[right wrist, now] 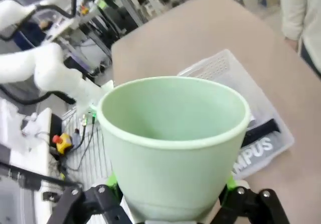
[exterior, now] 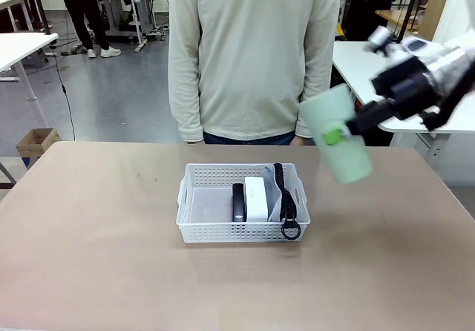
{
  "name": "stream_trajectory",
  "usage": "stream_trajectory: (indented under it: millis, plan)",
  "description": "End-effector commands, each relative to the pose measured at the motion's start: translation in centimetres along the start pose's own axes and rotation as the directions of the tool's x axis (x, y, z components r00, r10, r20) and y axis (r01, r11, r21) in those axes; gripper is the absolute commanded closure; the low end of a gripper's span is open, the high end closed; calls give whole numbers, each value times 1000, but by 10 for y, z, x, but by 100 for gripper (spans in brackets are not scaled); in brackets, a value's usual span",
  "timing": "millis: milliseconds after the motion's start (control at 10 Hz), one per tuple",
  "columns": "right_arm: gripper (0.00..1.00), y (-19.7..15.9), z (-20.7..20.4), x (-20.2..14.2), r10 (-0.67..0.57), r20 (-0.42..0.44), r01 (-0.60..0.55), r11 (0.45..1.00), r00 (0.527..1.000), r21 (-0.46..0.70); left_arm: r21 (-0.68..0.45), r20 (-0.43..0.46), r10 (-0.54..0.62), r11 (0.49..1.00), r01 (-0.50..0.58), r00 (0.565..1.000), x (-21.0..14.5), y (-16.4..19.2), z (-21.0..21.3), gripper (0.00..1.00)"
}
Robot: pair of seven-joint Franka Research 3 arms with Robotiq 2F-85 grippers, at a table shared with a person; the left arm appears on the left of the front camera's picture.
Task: Efficiently arrange items inside the basket to fit them all.
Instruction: Pick up the Reusable plastic cup and place it inside the Organizing basket.
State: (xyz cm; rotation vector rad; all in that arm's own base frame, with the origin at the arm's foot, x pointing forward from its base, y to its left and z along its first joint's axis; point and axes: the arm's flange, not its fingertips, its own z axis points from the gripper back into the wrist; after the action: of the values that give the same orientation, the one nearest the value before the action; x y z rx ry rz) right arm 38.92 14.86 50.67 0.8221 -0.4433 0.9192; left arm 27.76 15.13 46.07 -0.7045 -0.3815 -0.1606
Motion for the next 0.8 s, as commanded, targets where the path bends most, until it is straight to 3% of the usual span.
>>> stream_trajectory:
  millis: [0, 200, 400, 500, 700]
  plan:
    - [14, 20, -41, 37, -94, -190, 81, 994, 977, -76, -4, -6, -22, 1000, 22, 1000, -3, 3, 2, 0]
    - [14, 41, -96, 56, -96, -287, 67, 992, 953, -108, -4, -6, -22, 1000, 22, 1000, -3, 3, 2, 0]
    - [14, 63, -146, 72, -106, -316, 37, 976, 943, -215, -4, -6, -22, 1000, 22, 1000, -3, 3, 2, 0]
    - [14, 57, -109, 49, -84, -266, 59, 993, 960, -98, -4, -6, -22, 1000, 22, 1000, -3, 3, 2, 0]
    - [14, 57, -109, 49, -84, -266, 59, 993, 960, -98, -4, -6, -22, 1000, 22, 1000, -3, 3, 2, 0]
